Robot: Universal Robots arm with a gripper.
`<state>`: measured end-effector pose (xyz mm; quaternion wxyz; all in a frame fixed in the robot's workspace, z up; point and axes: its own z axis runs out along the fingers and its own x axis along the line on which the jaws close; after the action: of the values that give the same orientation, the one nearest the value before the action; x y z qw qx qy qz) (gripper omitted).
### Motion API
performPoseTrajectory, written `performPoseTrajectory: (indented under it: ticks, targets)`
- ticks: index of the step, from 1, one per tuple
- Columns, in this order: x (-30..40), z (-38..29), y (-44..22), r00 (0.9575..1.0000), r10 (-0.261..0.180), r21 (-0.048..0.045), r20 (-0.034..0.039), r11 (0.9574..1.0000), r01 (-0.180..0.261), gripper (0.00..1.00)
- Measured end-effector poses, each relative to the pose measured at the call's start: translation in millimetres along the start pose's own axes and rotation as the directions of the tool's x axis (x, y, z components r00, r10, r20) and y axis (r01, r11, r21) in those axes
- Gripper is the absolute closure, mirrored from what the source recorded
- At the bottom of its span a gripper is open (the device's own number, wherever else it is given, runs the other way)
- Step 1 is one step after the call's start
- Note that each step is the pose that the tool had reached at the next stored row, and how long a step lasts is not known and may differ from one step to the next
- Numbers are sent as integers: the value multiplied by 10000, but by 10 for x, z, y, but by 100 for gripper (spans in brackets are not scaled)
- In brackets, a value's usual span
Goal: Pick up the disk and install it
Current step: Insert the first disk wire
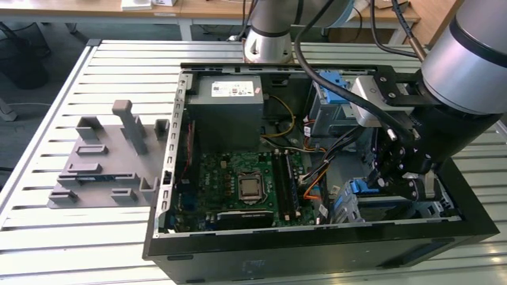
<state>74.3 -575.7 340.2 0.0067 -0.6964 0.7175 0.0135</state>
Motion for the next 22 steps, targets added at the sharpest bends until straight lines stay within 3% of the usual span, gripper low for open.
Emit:
performPoseTrajectory:
  ticks: [9, 22]
  targets:
    - [0, 2, -12, 10000, -1, -1, 2, 10000, 1, 89]
    - [-6, -1, -198, 10000, 0, -1, 0, 10000, 0, 89]
